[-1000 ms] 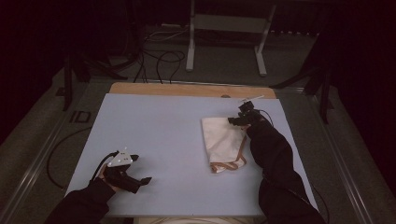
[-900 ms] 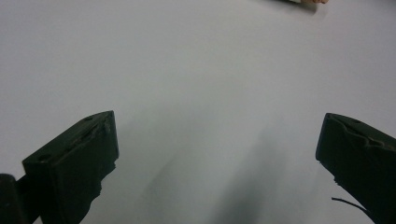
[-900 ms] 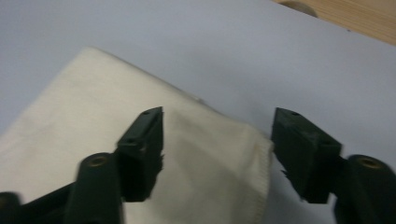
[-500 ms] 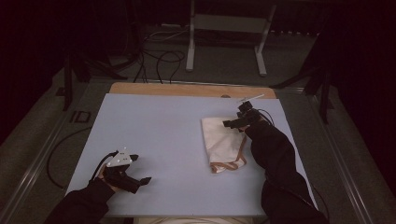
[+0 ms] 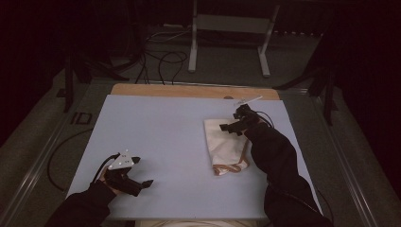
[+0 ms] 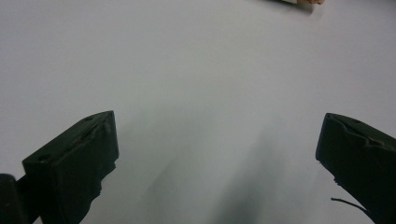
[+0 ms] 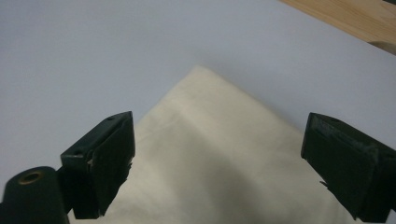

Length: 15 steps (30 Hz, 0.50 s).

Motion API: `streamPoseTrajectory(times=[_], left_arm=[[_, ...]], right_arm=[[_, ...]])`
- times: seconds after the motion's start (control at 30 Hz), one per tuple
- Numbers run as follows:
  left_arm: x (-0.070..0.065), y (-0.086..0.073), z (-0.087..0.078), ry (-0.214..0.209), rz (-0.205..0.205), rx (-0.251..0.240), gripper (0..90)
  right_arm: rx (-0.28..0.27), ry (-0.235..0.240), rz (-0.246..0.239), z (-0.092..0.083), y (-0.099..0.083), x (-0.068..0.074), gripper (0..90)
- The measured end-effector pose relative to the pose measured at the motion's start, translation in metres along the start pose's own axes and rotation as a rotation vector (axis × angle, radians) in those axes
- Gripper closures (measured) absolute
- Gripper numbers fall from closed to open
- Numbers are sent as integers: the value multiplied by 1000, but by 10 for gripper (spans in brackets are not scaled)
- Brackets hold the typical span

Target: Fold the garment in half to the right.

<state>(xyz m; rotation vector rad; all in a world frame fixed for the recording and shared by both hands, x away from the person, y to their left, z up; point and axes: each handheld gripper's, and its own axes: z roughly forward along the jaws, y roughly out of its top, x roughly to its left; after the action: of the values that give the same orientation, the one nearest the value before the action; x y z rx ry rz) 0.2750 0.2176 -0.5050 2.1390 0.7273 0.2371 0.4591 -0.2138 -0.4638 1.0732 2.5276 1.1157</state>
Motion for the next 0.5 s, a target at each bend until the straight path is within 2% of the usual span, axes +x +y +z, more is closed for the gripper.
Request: streamPoseTrajectory(times=[0.27, 0.5], left_arm=[[0, 0, 0, 2, -1, -1, 0], [-1, 0, 0, 1, 1, 0, 0]], right_arm=[[-16, 8, -31, -10, -2, 10, 103], [-50, 25, -45, -25, -16, 22, 103]])
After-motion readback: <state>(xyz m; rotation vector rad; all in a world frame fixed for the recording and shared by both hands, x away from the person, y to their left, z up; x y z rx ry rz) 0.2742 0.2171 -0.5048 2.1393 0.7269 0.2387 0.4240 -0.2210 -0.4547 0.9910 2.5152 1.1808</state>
